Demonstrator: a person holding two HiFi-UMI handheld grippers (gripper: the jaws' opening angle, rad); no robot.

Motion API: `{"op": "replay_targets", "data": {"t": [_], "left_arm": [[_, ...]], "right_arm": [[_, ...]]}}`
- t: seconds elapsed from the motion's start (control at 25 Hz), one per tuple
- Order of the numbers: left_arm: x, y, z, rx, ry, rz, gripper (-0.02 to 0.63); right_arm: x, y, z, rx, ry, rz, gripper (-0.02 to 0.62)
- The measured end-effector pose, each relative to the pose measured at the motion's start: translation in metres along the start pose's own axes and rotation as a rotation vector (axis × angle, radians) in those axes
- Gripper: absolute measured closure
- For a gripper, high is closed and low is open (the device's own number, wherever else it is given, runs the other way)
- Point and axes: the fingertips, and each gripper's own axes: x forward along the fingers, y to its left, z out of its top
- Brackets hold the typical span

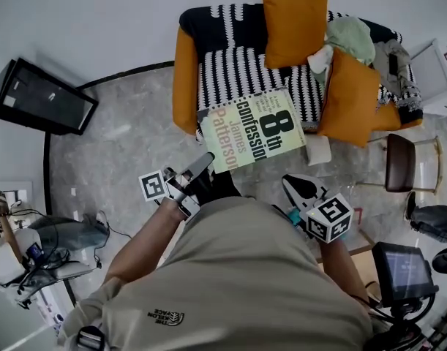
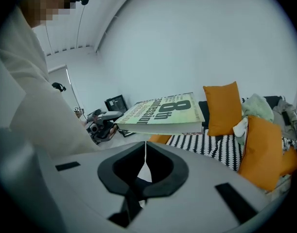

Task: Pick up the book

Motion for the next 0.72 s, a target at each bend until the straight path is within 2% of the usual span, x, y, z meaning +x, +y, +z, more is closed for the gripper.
{"op": "replay_targets", "data": {"t": [0.72], "left_arm": [[0.0009,-0.0012,0.0006,0.0,0.009,-0.042,0.598]], "right_arm": [[0.0072,0.0082,-0.0048,-0.021,-0.011,-0.001,0.58]]}}
